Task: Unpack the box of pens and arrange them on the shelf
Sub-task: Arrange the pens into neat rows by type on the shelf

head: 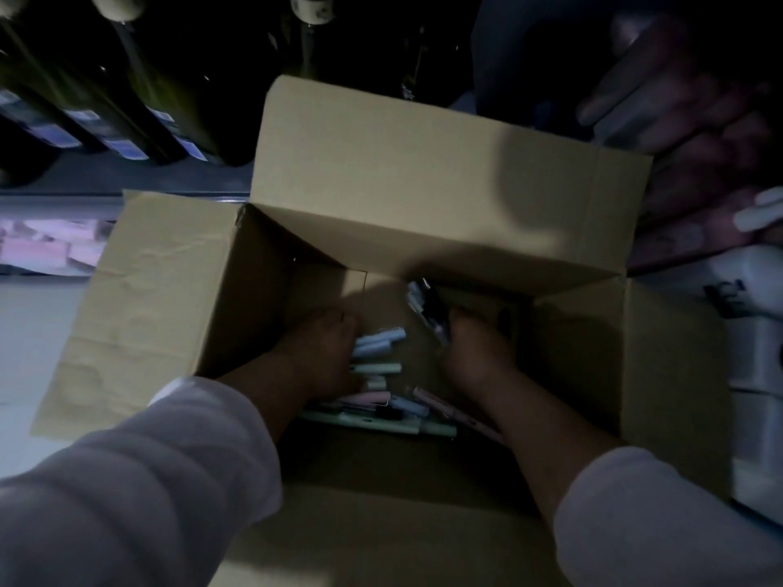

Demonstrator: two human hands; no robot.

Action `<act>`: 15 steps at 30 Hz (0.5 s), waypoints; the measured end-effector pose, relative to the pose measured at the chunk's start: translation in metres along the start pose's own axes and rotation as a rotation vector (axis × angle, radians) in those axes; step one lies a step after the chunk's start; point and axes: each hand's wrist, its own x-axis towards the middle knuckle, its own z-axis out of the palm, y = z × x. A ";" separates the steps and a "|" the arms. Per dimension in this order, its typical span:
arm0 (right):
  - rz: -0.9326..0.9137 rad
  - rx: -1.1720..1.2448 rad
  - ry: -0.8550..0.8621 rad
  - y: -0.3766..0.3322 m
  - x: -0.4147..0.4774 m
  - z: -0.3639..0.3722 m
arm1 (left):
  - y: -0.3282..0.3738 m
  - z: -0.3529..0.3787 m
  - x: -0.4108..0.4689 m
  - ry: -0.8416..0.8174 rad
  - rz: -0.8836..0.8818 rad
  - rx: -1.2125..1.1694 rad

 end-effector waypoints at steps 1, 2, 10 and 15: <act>0.015 0.064 -0.043 0.003 0.002 -0.002 | 0.001 0.000 0.001 -0.025 0.015 0.006; 0.020 0.141 -0.096 0.005 0.002 -0.004 | 0.002 0.001 0.002 -0.063 0.017 0.003; 0.003 0.437 -0.182 0.001 -0.009 -0.012 | 0.007 -0.004 0.010 -0.095 0.059 0.052; -0.062 0.538 -0.156 -0.003 -0.025 -0.026 | 0.009 -0.013 0.000 -0.119 0.003 -0.012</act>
